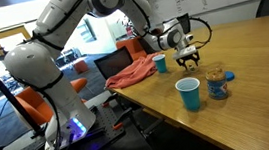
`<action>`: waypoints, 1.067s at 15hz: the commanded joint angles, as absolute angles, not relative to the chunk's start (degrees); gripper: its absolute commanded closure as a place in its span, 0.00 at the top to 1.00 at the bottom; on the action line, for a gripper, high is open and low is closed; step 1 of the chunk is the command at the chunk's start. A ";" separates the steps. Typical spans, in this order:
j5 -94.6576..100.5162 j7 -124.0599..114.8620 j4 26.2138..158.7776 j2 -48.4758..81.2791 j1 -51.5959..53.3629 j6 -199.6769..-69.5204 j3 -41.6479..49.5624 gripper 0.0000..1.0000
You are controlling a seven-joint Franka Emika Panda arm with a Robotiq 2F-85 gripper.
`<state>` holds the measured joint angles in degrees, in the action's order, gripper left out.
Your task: Pour the sweets from the left blue cup onto the table then pick the sweets one at a time and put them in the right blue cup
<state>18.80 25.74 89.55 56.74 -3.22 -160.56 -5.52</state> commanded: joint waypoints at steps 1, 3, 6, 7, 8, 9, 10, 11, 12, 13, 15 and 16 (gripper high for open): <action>18.12 26.80 87.27 57.36 -2.94 -158.26 -5.36 0.42; 18.07 26.71 87.38 57.08 -3.02 -158.43 -5.37 0.27; 17.98 26.43 87.89 56.29 -3.10 -158.80 -5.36 0.03; 17.93 26.35 88.03 56.02 -3.14 -158.89 -5.38 0.00; 17.88 26.33 88.18 55.81 -3.21 -159.09 -5.46 0.00; 17.87 26.27 88.31 55.60 -3.21 -159.13 -5.45 0.00; 17.85 26.13 88.77 55.11 -3.24 -159.32 -5.42 0.00; 17.91 25.76 89.64 54.26 -3.13 -159.67 -5.20 0.00; 18.09 25.20 91.38 52.63 -3.02 -160.50 -4.83 0.00; 18.35 24.21 92.91 51.01 -2.58 -160.86 -3.95 0.00; 19.03 21.29 99.10 45.37 -1.99 -163.65 -1.35 0.00; 19.19 19.79 101.80 42.89 -1.75 -164.60 -0.03 0.00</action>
<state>18.78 24.06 90.68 52.78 -2.99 -161.64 -3.89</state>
